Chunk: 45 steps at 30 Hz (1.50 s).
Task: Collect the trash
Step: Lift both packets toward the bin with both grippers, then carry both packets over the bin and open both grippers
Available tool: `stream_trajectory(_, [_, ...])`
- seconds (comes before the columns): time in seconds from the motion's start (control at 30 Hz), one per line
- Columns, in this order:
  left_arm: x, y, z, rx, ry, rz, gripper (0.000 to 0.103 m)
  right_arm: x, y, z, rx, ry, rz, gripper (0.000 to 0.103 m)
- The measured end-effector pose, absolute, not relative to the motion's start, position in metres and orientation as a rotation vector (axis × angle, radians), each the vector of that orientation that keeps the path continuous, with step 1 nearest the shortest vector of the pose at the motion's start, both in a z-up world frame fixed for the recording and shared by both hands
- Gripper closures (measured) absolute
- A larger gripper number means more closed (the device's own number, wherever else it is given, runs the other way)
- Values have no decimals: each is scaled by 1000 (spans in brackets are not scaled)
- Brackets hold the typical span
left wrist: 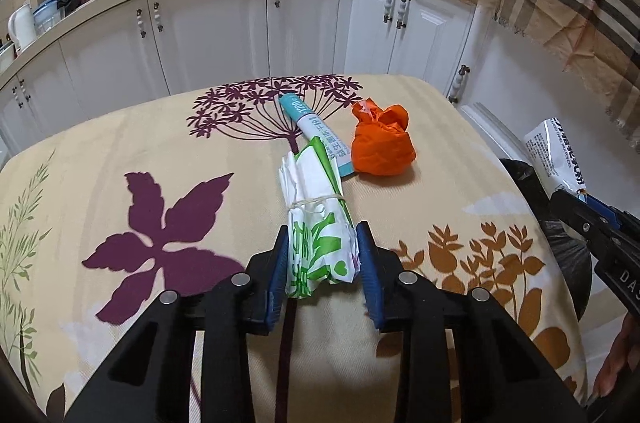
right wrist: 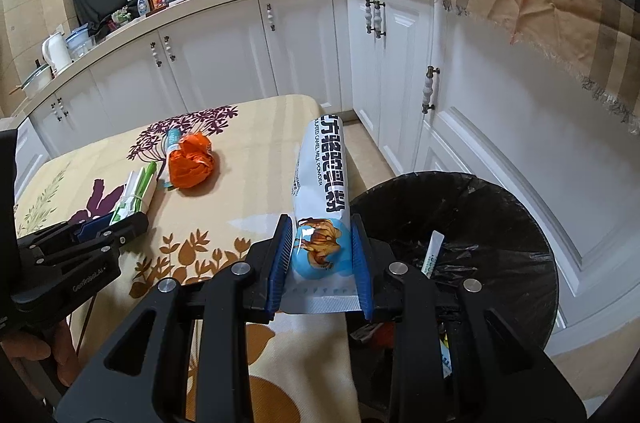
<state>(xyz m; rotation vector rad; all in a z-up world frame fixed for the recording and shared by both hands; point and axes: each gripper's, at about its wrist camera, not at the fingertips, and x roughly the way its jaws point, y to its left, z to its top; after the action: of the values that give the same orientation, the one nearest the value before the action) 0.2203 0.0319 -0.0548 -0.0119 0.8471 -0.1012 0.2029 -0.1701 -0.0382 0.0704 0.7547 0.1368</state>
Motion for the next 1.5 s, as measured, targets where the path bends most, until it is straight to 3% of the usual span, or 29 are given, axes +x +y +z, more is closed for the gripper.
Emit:
stream_trajectory(0.67, [171,-4,-12,8,719,-213,70,154,-198,-19,89,699,53,75])
stream_trajectory(1.5, [162,-104,-11,94,676,-367,70,122,-270,-15,115,658,-117,75])
